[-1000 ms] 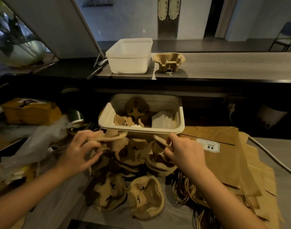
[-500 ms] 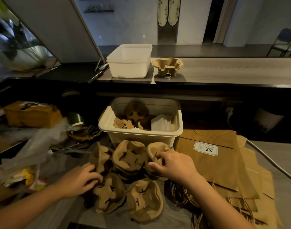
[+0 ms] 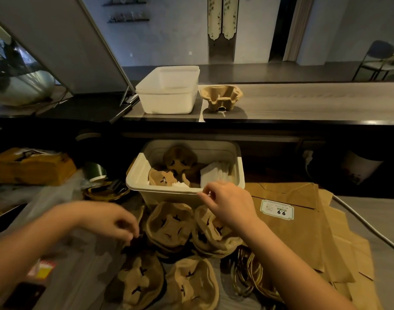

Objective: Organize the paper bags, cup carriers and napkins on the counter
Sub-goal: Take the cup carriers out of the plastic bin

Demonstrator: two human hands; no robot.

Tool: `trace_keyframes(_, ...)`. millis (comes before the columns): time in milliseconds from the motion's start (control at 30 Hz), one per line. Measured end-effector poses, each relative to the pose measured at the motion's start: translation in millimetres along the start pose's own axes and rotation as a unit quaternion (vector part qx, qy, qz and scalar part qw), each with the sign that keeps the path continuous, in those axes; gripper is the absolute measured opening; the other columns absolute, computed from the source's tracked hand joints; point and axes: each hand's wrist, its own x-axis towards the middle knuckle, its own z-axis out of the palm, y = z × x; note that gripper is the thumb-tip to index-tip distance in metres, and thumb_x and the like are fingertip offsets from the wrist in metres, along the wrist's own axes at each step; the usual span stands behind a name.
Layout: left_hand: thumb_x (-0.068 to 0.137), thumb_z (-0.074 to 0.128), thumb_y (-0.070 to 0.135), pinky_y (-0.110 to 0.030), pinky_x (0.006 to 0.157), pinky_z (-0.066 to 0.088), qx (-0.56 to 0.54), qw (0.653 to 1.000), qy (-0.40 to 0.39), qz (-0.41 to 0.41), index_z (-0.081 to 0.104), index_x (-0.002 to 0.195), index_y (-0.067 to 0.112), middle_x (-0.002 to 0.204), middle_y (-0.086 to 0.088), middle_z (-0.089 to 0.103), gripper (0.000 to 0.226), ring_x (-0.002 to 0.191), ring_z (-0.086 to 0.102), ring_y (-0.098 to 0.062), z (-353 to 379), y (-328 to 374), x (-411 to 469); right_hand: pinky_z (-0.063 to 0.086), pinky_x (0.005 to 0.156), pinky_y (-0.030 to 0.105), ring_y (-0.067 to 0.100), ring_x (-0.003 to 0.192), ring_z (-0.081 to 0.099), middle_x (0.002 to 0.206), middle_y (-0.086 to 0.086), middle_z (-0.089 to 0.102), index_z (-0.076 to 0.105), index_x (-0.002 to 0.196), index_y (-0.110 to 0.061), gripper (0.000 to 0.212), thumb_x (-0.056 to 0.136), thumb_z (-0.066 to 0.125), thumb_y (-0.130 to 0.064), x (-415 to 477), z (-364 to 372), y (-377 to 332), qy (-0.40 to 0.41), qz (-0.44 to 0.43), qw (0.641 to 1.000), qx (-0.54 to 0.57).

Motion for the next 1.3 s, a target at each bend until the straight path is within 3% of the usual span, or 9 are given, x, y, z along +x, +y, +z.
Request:
trace_keyframes(167,0.093,0.051,0.034,-0.009,0.082,0.044,-0.057,0.985,0.164,0.014,0.055,0.098,0.044,0.102,0.022,0.059,0.011,0.095,0.054,0.008,-56.6,8.0,20.9,0.053,0.075,0.027,0.01,0.096,0.054,0.101,-0.007,0.058,0.061,0.109,-0.023,0.03,0.095,0.046,-0.044,36.9,10.9,6.1,0.015,-0.013,1.0,-0.006)
trace_keyframes(267,0.092,0.053,0.037,-0.02,0.089,0.048,-0.061,0.971,0.229,-0.015,0.055,0.115,0.036,0.116,0.013,0.057,0.023,0.102,0.055,-0.001,-64.3,-2.5,58.5,0.05,0.077,0.027,0.013,0.103,0.05,0.107,-0.005,0.057,0.06,0.113,-0.023,0.03,0.094,0.048,-0.043,62.2,17.2,10.5,0.0,-0.01,1.0,-0.017)
trace_keyframes(500,0.092,0.053,0.034,-0.028,0.106,0.033,0.033,0.964,0.234,-0.126,0.025,0.146,0.017,0.147,-0.007,0.034,0.064,0.132,0.037,-0.021,-72.6,-34.3,131.8,0.046,0.089,0.032,0.02,0.119,0.046,0.127,0.0,0.051,0.046,0.132,-0.025,0.045,0.09,0.057,-0.038,134.6,42.0,21.4,-0.106,0.057,0.993,0.011)
trace_keyframes(633,0.088,0.055,0.039,-0.032,0.098,0.041,0.074,0.957,0.205,-0.19,0.029,0.141,0.019,0.134,-0.008,0.045,0.062,0.122,0.045,-0.025,-70.7,-43.4,163.5,0.046,0.076,0.027,0.019,0.095,0.059,0.098,0.003,0.059,0.059,0.112,-0.011,0.031,0.094,0.052,-0.035,168.8,60.1,27.6,-0.172,0.095,0.98,0.04)
trace_keyframes(733,0.085,0.059,0.041,-0.035,0.092,0.044,0.074,0.952,0.21,-0.211,0.034,0.133,0.019,0.124,-0.007,0.053,0.059,0.117,0.047,-0.026,-71.3,-44.4,174.5,0.04,0.077,0.028,0.023,0.094,0.057,0.09,0.004,0.057,0.062,0.1,-0.009,0.029,0.098,0.045,-0.032,185.1,70.5,28.0,-0.249,0.135,0.957,0.054)
trace_keyframes(867,0.084,0.063,0.036,-0.034,0.09,0.043,0.117,0.941,0.204,-0.243,0.036,0.128,0.017,0.123,-0.007,0.054,0.056,0.118,0.045,-0.026,-68.8,-42.8,179.5,0.043,0.075,0.031,0.02,0.082,0.055,0.071,-0.001,0.046,0.047,0.072,-0.015,0.035,0.096,0.046,-0.039,190.0,80.5,24.8,-0.267,0.153,0.951,0.031)
trace_keyframes(1033,0.081,0.066,0.035,-0.032,0.098,0.035,0.106,0.936,0.227,-0.247,0.03,0.132,0.016,0.132,-0.009,0.041,0.066,0.123,0.037,-0.03,-69.3,-30.3,172.2,0.048,0.08,0.033,0.021,0.086,0.057,0.08,0.002,0.054,0.06,0.093,-0.013,0.03,0.095,0.047,-0.041,184.8,79.8,30.9,-0.213,0.183,0.958,0.058)
trace_keyframes(1133,0.076,0.072,0.031,-0.036,0.089,0.044,0.029,0.942,0.247,-0.225,0.031,0.127,0.019,0.13,-0.008,0.034,0.067,0.114,0.047,-0.03,-71.0,-26.7,162.7,0.051,0.078,0.032,0.019,0.086,0.062,0.089,0.002,0.061,0.061,0.102,-0.013,0.03,0.092,0.054,-0.041,174.6,76.9,37.2,-0.132,0.184,0.963,0.148)
trace_keyframes(1300,0.076,0.072,0.029,-0.031,0.081,0.048,-0.043,0.948,0.257,-0.183,0.032,0.131,0.015,0.131,-0.008,0.029,0.07,0.111,0.05,-0.028,-90.0,-27.8,130.8,0.045,0.066,0.013,0.0,0.079,0.057,0.086,-0.013,0.058,0.059,0.102,-0.023,0.014,0.091,0.06,-0.029,148.8,46.9,26.3,-0.007,0.144,0.929,0.34)
